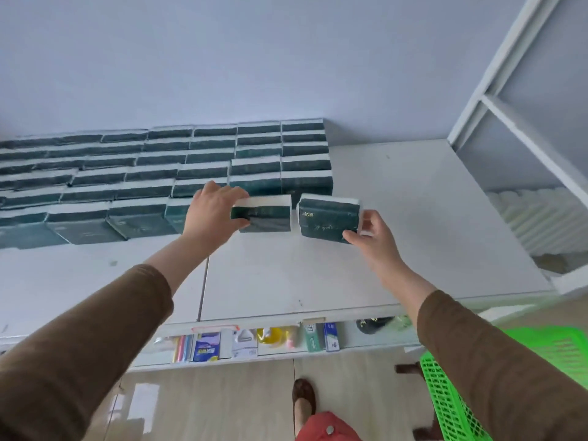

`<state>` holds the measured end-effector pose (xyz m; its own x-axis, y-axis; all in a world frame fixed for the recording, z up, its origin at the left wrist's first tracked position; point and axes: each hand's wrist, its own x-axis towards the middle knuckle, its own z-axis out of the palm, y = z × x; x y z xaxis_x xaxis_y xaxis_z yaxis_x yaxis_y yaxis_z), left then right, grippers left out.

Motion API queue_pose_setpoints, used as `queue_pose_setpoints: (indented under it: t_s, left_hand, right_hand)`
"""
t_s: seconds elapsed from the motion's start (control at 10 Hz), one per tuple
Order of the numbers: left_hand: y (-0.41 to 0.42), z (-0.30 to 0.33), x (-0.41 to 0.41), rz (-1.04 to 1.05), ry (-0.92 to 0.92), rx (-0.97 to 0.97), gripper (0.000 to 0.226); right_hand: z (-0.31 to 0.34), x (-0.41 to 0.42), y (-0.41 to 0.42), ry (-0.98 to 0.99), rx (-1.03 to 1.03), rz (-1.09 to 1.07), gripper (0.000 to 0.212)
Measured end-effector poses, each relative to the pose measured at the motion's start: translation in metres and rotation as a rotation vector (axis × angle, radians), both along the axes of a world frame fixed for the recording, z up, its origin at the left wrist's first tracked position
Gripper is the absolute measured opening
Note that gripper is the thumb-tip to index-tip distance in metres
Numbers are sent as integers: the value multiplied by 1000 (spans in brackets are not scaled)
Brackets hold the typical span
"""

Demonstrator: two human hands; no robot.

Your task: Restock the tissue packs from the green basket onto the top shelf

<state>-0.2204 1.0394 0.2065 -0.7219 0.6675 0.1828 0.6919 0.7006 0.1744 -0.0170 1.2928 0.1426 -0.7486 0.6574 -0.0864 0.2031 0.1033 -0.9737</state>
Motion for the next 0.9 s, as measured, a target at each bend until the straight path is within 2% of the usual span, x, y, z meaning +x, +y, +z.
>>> queue_pose_setpoints:
  t_s: [0.2, 0.3, 0.4, 0.5, 0.6, 0.7, 0.8, 0.9]
  left_hand:
    - [2, -19, -30, 81, 96, -103, 52]
    - [5, -22, -34, 74, 118, -121, 60]
    - [5, -24, -36, 37, 141, -103, 51]
    - [5, -22, -35, 29, 134, -79, 44]
    - [4, -21, -32, 17, 140, -95, 47]
    - [-3, -15, -24, 9, 133, -136, 56]
    - [-19, -10, -11, -24, 123, -96, 62]
    - [-39, 1, 9, -43, 92, -94, 61]
  right_hand:
    - [-20, -47, 8, -64, 78, 84, 35]
    - [-25, -60, 5, -69, 86, 81, 39]
    - [-26, -71, -1, -45, 68, -11, 41]
    - [-21, -79, -10, -49, 115, -83, 36]
    - [-23, -78, -12, -83, 147, -100, 35]
    - [-15, -64, -18, -176, 234, -61, 48]
    - [-2, -43, -26, -218, 352, -78, 59]
    - [20, -17, -45, -254, 465, -30, 52]
